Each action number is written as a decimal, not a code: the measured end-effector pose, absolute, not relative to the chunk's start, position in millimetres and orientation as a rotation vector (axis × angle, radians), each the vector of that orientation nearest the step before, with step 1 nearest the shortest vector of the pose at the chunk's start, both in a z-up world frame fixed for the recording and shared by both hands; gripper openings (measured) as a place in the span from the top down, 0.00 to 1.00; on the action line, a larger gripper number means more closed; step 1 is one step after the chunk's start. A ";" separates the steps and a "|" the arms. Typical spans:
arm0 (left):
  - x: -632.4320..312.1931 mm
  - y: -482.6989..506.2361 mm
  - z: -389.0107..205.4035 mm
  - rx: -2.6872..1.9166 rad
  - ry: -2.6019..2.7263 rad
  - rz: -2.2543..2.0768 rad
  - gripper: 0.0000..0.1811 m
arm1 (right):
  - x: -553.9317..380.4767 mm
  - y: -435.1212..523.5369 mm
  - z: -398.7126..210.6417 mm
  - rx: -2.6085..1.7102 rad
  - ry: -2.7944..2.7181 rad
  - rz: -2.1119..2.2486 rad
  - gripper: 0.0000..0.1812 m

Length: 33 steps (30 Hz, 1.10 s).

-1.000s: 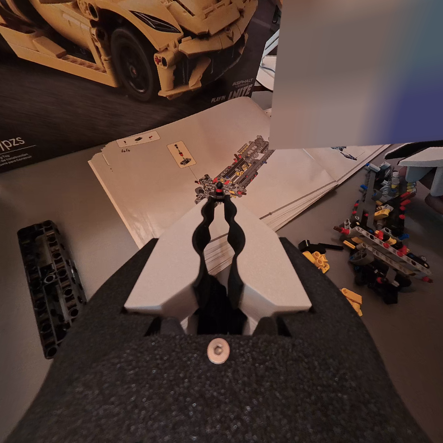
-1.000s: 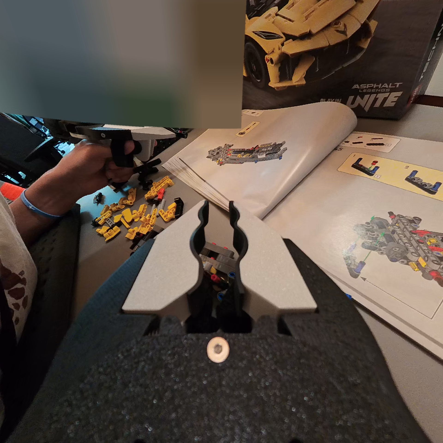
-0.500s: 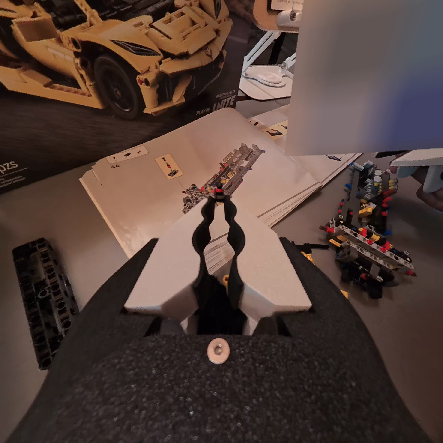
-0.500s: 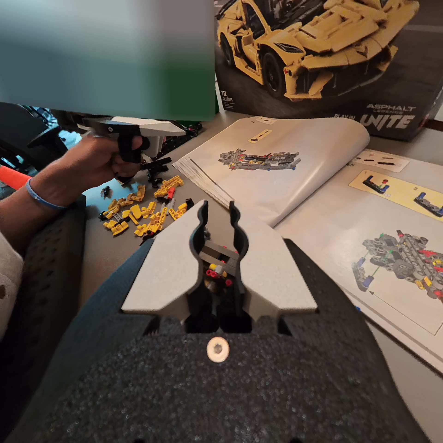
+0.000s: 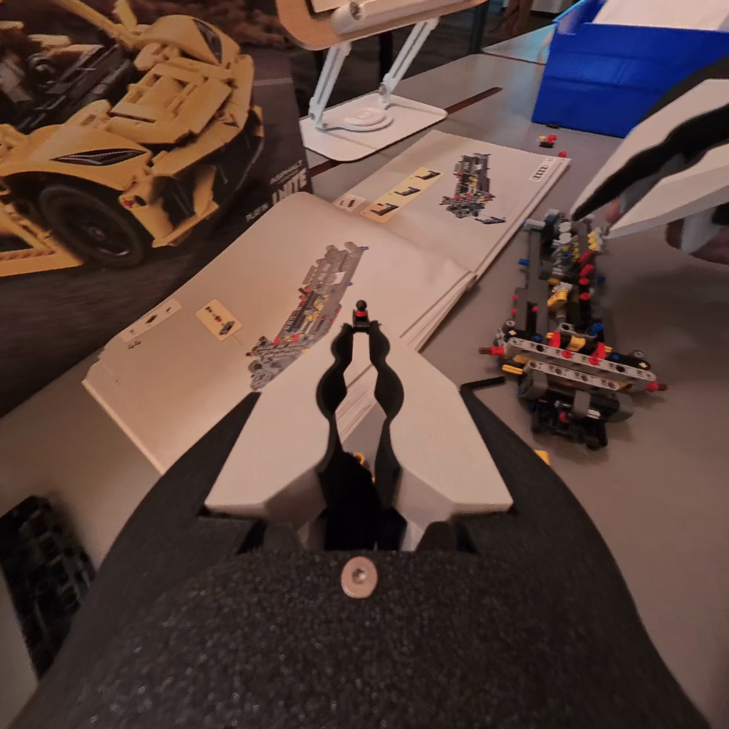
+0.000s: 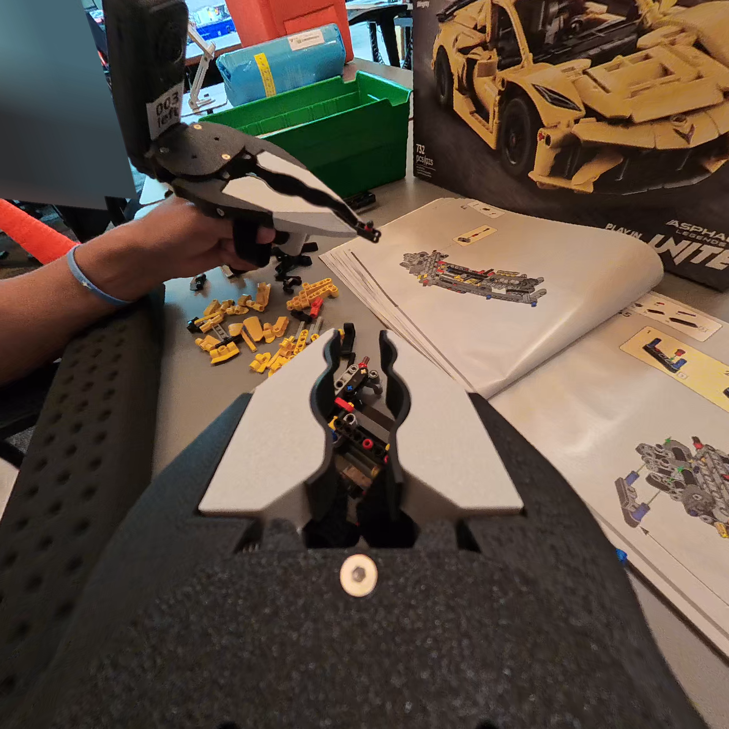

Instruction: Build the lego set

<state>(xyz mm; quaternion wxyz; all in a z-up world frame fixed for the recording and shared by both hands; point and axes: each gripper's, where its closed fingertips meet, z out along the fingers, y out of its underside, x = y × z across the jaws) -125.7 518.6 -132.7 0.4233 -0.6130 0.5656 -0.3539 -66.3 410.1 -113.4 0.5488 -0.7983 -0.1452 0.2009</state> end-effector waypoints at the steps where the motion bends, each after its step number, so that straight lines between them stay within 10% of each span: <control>1: -124.2 513.7 -131.8 -1.518 1.431 -0.905 0.96 | -67.2 410.3 -113.0 -1.885 -0.353 0.469 0.90; 33: -162.8 361.5 -159.9 -1.219 1.910 -1.073 0.96 | -163.5 367.3 -160.9 -1.977 -1.264 0.354 0.97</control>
